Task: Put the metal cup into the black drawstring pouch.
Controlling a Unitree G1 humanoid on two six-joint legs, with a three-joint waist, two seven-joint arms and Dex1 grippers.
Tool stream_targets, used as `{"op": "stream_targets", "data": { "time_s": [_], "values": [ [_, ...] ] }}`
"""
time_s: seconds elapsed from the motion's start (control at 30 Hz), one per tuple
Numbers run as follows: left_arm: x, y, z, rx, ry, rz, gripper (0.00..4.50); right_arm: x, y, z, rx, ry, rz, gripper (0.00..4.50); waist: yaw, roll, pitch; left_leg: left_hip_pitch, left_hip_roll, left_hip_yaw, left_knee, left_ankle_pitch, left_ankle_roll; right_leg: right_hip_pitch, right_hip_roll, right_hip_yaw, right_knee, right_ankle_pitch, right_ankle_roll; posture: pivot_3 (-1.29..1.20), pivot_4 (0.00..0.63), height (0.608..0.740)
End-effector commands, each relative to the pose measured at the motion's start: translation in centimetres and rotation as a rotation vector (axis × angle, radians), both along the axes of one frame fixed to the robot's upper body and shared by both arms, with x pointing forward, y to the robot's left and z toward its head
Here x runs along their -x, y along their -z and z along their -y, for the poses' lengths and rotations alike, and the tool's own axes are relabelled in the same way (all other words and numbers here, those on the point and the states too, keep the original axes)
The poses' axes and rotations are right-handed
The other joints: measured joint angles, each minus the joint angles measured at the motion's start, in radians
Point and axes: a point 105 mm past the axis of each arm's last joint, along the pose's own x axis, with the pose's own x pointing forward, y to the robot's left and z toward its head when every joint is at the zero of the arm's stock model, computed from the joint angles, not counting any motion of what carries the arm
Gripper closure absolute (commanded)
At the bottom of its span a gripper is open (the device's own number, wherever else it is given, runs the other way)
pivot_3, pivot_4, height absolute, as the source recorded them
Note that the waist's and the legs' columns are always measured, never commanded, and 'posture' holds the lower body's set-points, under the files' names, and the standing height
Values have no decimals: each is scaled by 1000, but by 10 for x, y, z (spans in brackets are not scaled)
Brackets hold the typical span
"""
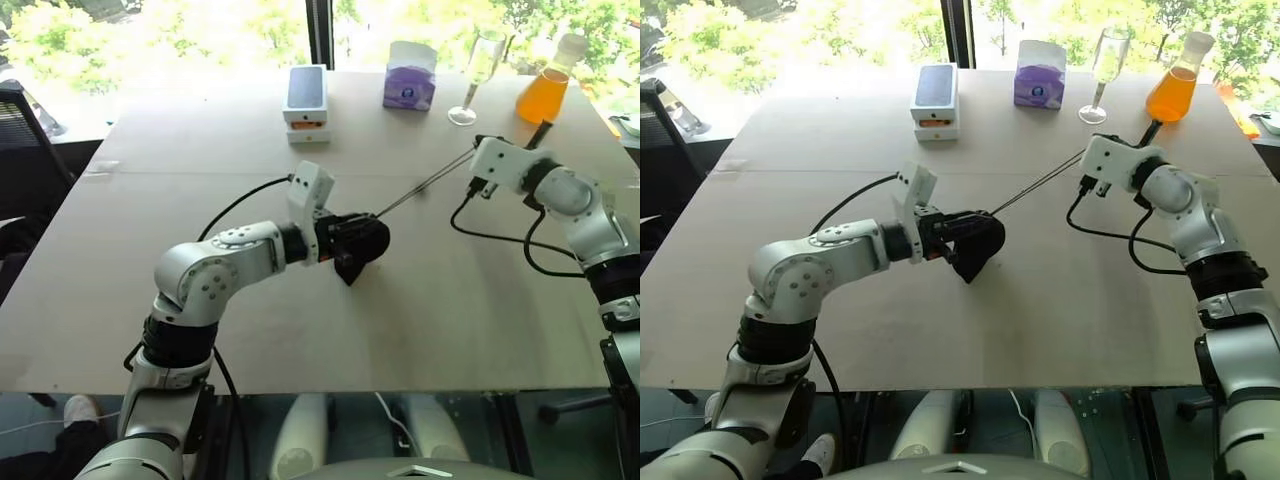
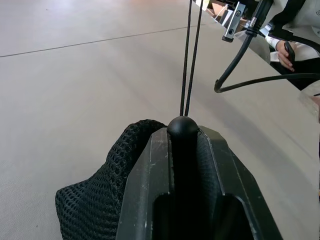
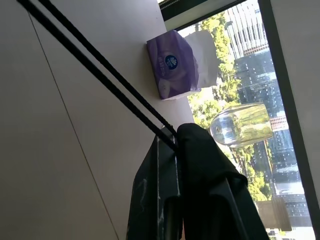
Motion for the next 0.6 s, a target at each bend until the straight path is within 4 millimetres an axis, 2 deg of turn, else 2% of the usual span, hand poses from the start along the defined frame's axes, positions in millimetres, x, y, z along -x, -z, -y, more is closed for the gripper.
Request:
{"op": "stream_targets", "data": {
  "time_s": [0.03,0.13,0.23,0.3,0.33,0.37,0.4,0.43,0.57,0.6],
  "values": [
    [-11,26,-11,-109,-106,-28,4381,3,-9,68,-145,217,-34,4500,1,0,0,0,0,0,0,0,0,0,0,0,0,0,0,0,150,740],
    [-24,26,5,-114,-116,21,4381,7,20,58,-254,178,-154,4500,8,1,-1,1,0,-1,1,0,0,3,0,-1,0,0,0,0,150,740],
    [-35,24,23,-87,-111,42,4381,12,40,52,-292,150,-247,4500,10,2,-2,4,-1,-1,3,-1,1,7,0,-2,0,0,0,0,150,740],
    [-37,20,39,-43,-80,16,3284,15,48,49,-311,134,-293,4500,8,3,-2,6,-1,-1,3,-1,2,9,0,-2,-1,0,0,0,150,740],
    [-39,16,46,-27,-71,14,3099,18,49,48,-317,120,-306,4026,7,3,-2,9,-1,0,3,-4,7,12,0,-1,-1,0,0,0,150,740],
    [-40,11,52,-18,-62,16,2822,21,50,48,-322,110,-315,3851,8,3,-2,16,-1,-1,2,-5,8,19,0,-2,-2,0,0,0,150,740],
    [-41,7,54,-17,-58,26,2365,24,51,46,-328,96,-331,3441,8,3,-2,16,-1,-1,2,-5,8,19,0,-2,-2,0,0,0,150,740],
    [-42,2,54,-12,-60,36,2217,28,51,45,-331,80,-344,3282,8,3,-2,16,-1,-1,2,-5,8,19,0,-2,-2,0,0,0,150,740],
    [-40,-14,39,15,-66,32,306,44,51,48,-352,53,-394,1263,-2,4,-2,15,-1,0,2,-5,8,18,0,-1,-1,0,1,0,150,740],
    [-38,-17,34,20,-68,30,0,49,52,48,-354,44,-412,793,-2,4,-2,15,0,0,2,-5,8,18,0,-1,-1,0,1,0,150,740]
  ]
}}
